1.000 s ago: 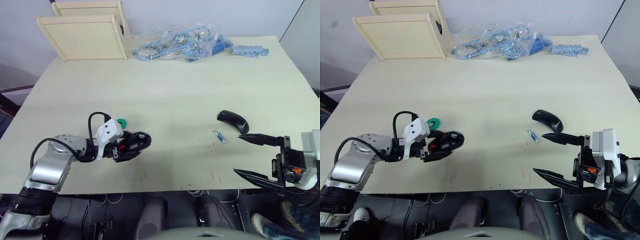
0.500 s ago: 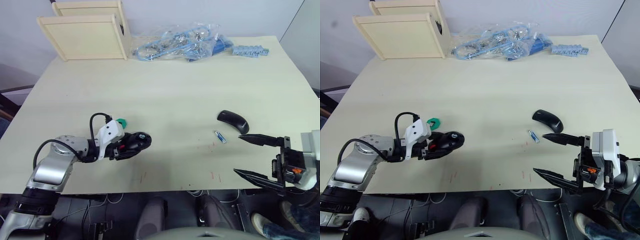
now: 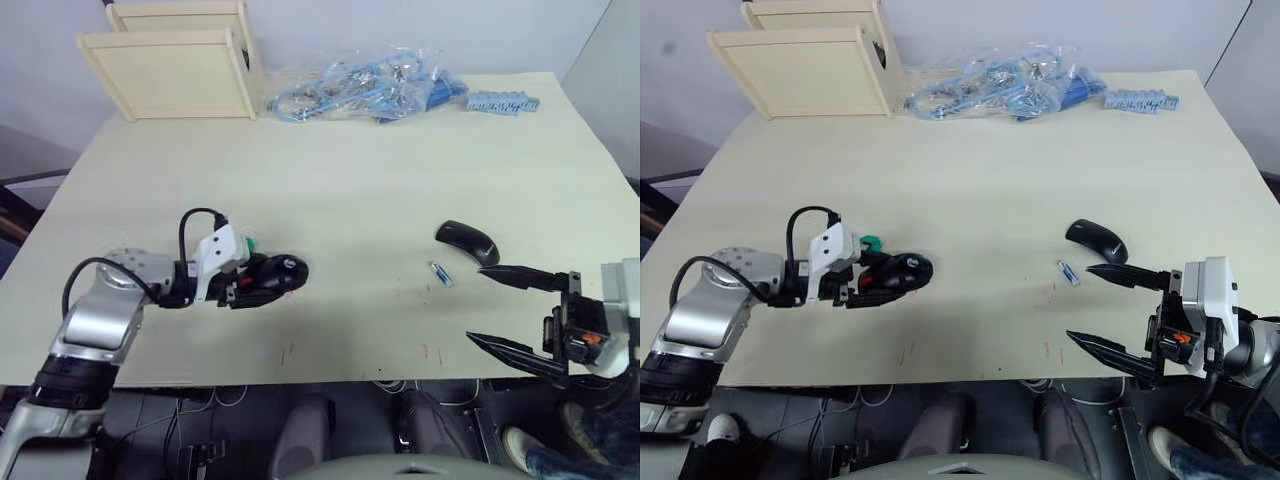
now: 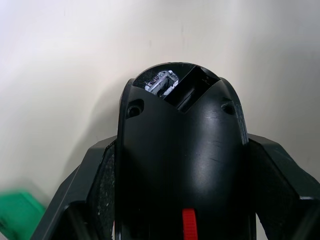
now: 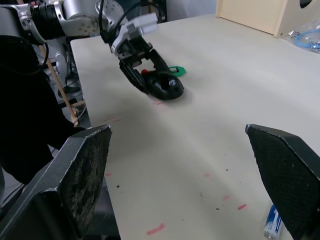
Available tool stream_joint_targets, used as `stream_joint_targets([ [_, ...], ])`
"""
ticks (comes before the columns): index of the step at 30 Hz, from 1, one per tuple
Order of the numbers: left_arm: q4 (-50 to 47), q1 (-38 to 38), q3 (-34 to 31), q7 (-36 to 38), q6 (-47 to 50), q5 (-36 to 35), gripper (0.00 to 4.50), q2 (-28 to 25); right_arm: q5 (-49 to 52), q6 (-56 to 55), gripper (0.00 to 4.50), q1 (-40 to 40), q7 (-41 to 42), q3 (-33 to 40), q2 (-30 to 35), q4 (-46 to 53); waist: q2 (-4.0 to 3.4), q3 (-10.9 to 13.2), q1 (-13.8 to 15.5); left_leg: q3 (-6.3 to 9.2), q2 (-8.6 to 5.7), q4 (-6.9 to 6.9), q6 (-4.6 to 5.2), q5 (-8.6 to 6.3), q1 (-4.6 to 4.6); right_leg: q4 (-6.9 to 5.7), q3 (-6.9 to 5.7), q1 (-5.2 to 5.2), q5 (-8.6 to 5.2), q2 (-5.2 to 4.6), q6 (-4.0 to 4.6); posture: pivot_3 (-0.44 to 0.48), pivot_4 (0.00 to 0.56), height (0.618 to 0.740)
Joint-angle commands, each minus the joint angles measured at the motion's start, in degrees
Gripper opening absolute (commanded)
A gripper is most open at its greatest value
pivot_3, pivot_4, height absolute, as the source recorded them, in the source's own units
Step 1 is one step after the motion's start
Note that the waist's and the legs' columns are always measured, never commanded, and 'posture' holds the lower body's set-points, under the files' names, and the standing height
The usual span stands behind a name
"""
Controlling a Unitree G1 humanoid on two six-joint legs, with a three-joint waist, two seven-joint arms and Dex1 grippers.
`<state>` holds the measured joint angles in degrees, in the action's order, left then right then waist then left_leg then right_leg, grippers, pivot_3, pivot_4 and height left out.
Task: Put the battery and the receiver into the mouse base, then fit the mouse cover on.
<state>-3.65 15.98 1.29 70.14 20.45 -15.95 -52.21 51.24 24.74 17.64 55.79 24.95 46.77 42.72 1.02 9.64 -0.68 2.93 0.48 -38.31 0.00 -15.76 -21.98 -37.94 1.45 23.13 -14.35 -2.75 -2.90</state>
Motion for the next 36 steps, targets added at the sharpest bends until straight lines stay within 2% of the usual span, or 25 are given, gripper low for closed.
stream_joint_targets([
  [1,-0.4,2.3,1.6,2.1,-0.9,0.1,2.98,-0.3,0.3,-0.3,4.50,0.5,-0.9,0.6,-0.3,2.3,0.00,0.0,0.0,-0.01,0.00,0.00,0.00,0.00,0.00,0.00,0.01,0.00,0.00,0.00,0.00,0.000,0.150,0.740],
  [14,2.0,10.5,8.4,2.9,-1.1,3.1,2.98,4.3,-0.1,-0.6,4.50,3.6,-2.9,1.6,-0.8,4.0,0.01,0.0,-0.1,0.02,-0.01,-0.02,0.00,0.00,-0.01,-0.03,0.01,0.00,0.00,0.01,0.00,0.000,0.150,0.740],
  [21,4.0,15.9,12.8,2.4,0.3,5.8,2.98,8.5,-0.1,-0.6,4.50,4.8,-3.5,2.0,-0.9,4.5,0.03,0.0,0.0,0.04,-0.04,-0.05,0.01,0.00,-0.05,-0.02,-0.01,0.00,0.01,0.01,-0.01,0.000,0.150,0.740],
  [36,6.5,18.5,18.4,2.6,-1.4,9.8,2.98,14.2,-1.5,-0.6,4.50,5.0,-5.7,0.9,-1.8,5.1,0.03,0.0,-0.1,0.07,-0.05,-0.07,0.01,0.01,-0.05,-0.05,-0.01,0.00,0.01,0.02,-0.01,0.000,0.150,0.740],
])
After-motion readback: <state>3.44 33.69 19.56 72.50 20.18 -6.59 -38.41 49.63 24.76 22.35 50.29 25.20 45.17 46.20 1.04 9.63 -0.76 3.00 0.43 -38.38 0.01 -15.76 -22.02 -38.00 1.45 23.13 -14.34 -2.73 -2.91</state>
